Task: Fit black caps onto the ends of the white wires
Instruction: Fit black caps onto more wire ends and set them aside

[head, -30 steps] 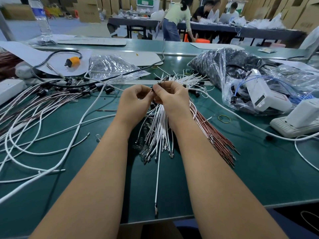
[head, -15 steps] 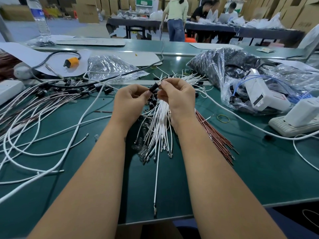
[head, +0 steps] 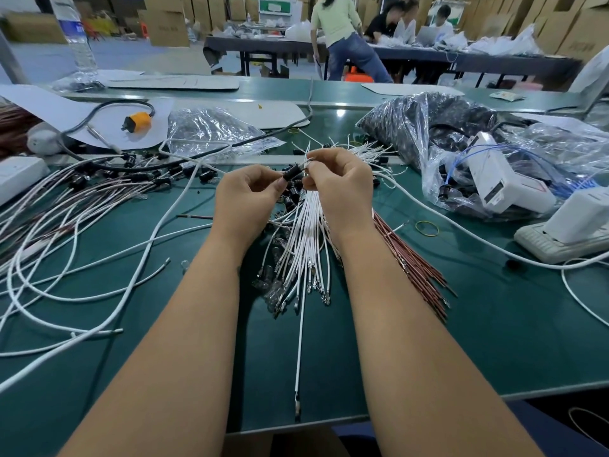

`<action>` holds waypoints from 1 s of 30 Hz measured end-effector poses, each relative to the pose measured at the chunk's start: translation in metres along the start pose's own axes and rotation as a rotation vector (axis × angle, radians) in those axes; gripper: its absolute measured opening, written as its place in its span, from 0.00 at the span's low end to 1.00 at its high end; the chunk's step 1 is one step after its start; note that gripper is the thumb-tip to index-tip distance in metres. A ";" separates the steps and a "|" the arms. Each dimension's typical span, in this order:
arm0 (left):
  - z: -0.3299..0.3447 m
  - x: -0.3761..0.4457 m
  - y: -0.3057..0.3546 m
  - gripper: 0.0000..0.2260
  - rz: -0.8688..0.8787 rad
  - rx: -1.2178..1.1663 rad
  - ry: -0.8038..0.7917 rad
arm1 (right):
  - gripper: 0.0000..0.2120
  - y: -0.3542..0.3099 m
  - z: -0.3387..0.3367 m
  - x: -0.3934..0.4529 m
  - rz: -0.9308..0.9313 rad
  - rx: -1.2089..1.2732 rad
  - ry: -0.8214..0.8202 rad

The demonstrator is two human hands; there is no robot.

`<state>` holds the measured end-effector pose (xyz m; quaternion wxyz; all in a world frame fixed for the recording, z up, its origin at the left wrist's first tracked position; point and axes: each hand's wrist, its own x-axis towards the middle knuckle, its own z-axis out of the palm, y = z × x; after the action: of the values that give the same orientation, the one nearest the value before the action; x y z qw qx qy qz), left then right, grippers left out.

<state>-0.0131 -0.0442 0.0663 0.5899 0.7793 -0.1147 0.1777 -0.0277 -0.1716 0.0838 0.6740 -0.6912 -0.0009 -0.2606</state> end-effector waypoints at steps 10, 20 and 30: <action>0.001 0.001 -0.002 0.06 0.011 0.010 -0.009 | 0.09 0.001 -0.001 0.003 -0.025 0.013 -0.008; 0.002 -0.002 0.001 0.08 0.018 -0.014 -0.055 | 0.04 0.002 -0.004 0.005 -0.001 0.006 0.004; 0.004 -0.002 0.001 0.06 0.041 -0.019 -0.036 | 0.04 0.000 -0.003 0.001 -0.036 -0.082 -0.023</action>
<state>-0.0142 -0.0485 0.0651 0.5913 0.7742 -0.1431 0.1745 -0.0282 -0.1746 0.0844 0.6404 -0.7210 -0.0102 -0.2645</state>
